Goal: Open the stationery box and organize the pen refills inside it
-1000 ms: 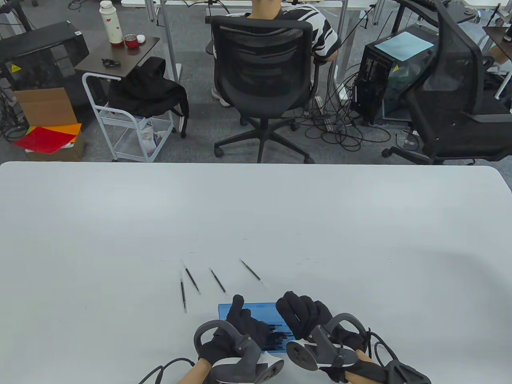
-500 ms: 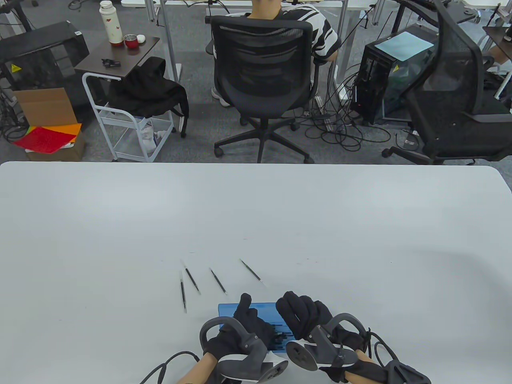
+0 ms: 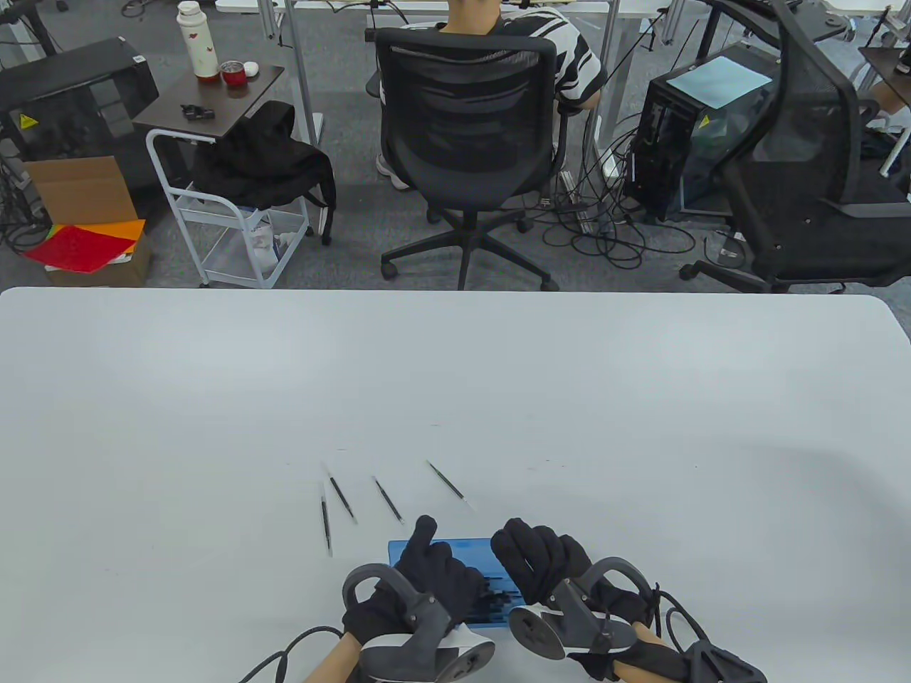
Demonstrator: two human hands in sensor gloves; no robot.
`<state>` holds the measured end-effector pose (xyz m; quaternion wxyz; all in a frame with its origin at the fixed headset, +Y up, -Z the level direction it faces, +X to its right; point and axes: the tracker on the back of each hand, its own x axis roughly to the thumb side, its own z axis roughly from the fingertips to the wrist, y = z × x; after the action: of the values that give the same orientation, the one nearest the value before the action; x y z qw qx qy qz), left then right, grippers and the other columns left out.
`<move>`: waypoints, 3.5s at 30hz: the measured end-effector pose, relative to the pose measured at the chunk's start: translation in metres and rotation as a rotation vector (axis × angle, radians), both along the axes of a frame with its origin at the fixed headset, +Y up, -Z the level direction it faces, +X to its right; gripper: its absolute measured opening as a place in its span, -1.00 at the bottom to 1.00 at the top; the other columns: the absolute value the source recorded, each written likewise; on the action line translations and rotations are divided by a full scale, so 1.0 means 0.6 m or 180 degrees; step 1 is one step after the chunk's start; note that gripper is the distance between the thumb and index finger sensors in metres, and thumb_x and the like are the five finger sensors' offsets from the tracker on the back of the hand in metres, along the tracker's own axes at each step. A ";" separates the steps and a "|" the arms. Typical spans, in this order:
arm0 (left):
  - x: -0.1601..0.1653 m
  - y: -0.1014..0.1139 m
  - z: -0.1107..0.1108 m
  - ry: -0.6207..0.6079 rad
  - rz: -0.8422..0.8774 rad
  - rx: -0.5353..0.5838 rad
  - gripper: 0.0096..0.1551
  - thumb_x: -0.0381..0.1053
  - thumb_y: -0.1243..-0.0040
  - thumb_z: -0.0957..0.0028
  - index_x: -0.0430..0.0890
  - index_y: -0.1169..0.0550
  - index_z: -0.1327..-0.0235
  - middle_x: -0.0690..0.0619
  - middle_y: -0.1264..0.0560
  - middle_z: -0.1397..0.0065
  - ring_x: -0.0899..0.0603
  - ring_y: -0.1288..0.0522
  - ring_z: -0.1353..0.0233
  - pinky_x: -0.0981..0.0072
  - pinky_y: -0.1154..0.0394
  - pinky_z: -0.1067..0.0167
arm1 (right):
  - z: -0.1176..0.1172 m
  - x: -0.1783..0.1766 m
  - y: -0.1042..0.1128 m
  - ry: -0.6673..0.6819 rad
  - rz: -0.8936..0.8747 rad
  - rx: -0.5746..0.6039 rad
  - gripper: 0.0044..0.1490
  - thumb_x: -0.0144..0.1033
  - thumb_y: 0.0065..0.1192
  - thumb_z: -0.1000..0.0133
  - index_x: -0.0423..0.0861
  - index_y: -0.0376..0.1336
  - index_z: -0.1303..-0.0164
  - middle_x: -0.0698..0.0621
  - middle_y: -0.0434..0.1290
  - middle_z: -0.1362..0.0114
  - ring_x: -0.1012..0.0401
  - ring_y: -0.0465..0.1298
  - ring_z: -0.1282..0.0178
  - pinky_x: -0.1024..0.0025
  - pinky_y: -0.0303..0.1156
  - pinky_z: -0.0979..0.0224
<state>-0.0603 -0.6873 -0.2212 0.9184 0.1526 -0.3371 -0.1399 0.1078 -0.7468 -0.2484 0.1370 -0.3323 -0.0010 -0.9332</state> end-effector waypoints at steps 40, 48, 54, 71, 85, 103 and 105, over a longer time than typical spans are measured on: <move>-0.212 -0.100 -0.215 0.2971 0.0341 -0.0911 -0.44 0.04 -0.43 -0.01 -0.04 -0.60 -0.29 0.08 -0.71 -0.20 -0.18 -0.70 -0.30 -0.37 -0.27 -0.50 | 0.000 0.000 0.000 0.0001 0.0000 -0.0002 0.57 0.27 0.24 0.10 -0.21 -0.59 -0.64 -0.38 -0.34 -0.79 -0.27 0.16 -0.71 -0.18 0.24 -0.65; -0.220 -0.100 -0.222 0.3197 0.0573 -0.0924 -0.44 0.00 -0.48 0.03 -0.13 -0.63 -0.24 0.07 -0.74 -0.14 -0.18 -0.73 -0.24 -0.41 -0.28 -0.48 | 0.000 0.000 0.000 0.0001 0.0004 0.0002 0.57 0.27 0.24 0.10 -0.21 -0.58 -0.64 -0.37 -0.33 -0.79 -0.27 0.16 -0.71 -0.18 0.24 -0.65; -0.222 -0.099 -0.224 0.3316 0.0582 -0.0916 -0.42 -0.02 -0.50 0.06 -0.20 -0.64 -0.21 0.03 -0.75 -0.11 -0.20 -0.74 -0.22 -0.44 -0.27 -0.46 | 0.000 0.000 0.000 0.0001 0.0006 0.0005 0.57 0.26 0.24 0.09 -0.21 -0.58 -0.64 -0.38 -0.33 -0.79 -0.27 0.16 -0.71 -0.18 0.24 -0.65; -0.233 -0.049 -0.173 0.2835 0.0972 -0.0750 -0.37 -0.03 -0.52 0.11 -0.24 -0.62 -0.21 0.01 -0.76 -0.07 -0.23 -0.75 -0.19 -0.46 -0.27 -0.45 | 0.000 0.000 0.000 0.0001 0.0001 -0.0001 0.57 0.27 0.24 0.10 -0.21 -0.58 -0.64 -0.38 -0.34 -0.79 -0.27 0.16 -0.71 -0.18 0.23 -0.65; -0.034 0.020 -0.020 0.0686 0.0339 -0.0297 -0.36 -0.01 -0.52 0.13 -0.18 -0.62 -0.22 0.06 -0.76 -0.08 -0.18 -0.76 -0.21 -0.45 -0.28 -0.46 | 0.000 0.000 0.000 -0.0004 0.0003 -0.0001 0.57 0.27 0.24 0.10 -0.21 -0.59 -0.64 -0.37 -0.34 -0.79 -0.27 0.16 -0.71 -0.18 0.23 -0.65; 0.083 -0.081 -0.004 -0.0282 -0.0684 -0.0176 -0.36 0.00 -0.47 0.11 -0.11 -0.57 -0.26 0.12 -0.72 -0.13 -0.13 -0.72 -0.28 -0.40 -0.26 -0.50 | 0.000 0.000 0.000 -0.0004 0.0003 -0.0001 0.57 0.27 0.24 0.10 -0.21 -0.59 -0.64 -0.37 -0.33 -0.79 -0.27 0.16 -0.71 -0.18 0.23 -0.65; 0.085 -0.085 -0.005 -0.0290 -0.0780 -0.0109 -0.36 0.01 -0.47 0.11 -0.10 -0.56 -0.26 0.13 -0.72 -0.14 -0.13 -0.72 -0.29 -0.40 -0.26 -0.51 | 0.000 0.000 0.000 0.0000 0.0003 0.0000 0.57 0.27 0.23 0.10 -0.21 -0.58 -0.64 -0.37 -0.34 -0.79 -0.27 0.16 -0.71 -0.18 0.23 -0.65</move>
<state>-0.0094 -0.7382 -0.2242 0.8807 0.1007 -0.3969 -0.2382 0.1078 -0.7466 -0.2485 0.1375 -0.3322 -0.0012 -0.9331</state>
